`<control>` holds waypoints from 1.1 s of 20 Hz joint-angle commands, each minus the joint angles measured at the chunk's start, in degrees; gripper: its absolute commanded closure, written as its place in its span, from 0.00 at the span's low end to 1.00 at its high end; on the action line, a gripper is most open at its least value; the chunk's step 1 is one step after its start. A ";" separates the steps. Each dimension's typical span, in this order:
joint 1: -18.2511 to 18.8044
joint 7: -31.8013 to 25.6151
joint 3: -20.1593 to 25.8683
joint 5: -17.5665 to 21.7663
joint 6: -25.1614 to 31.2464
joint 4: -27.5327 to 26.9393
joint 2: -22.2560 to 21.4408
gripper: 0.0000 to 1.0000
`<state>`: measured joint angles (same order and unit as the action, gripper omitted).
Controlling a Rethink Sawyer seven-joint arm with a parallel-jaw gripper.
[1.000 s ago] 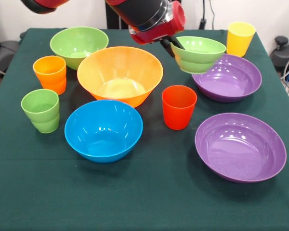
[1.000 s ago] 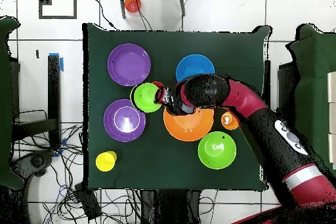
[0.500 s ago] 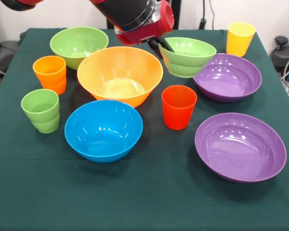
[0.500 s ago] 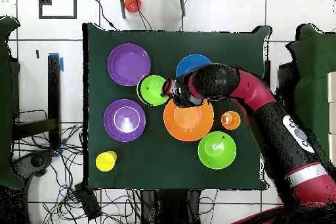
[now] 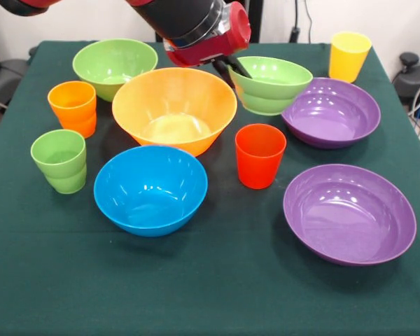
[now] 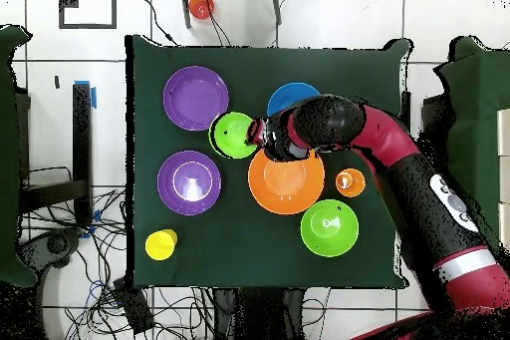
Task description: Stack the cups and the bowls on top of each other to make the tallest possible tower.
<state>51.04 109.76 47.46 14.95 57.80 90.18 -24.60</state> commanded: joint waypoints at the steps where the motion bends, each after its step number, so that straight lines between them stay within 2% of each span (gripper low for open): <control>1: -0.20 -6.16 0.50 1.77 -4.68 1.72 0.74 1.00; 4: 0.91 -4.68 1.11 2.43 -8.98 5.22 -0.02 1.00; 9: 1.58 -4.58 0.81 4.73 -12.55 9.37 -1.18 1.00; 12: 2.44 -5.75 0.95 6.29 -17.13 10.89 1.41 1.00; 14: 2.94 -5.88 0.74 6.74 -18.65 11.73 2.49 1.00; 22: 3.48 -4.52 0.49 7.68 -20.89 15.06 1.05 1.00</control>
<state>55.34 109.76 48.22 19.02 39.90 100.76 -24.43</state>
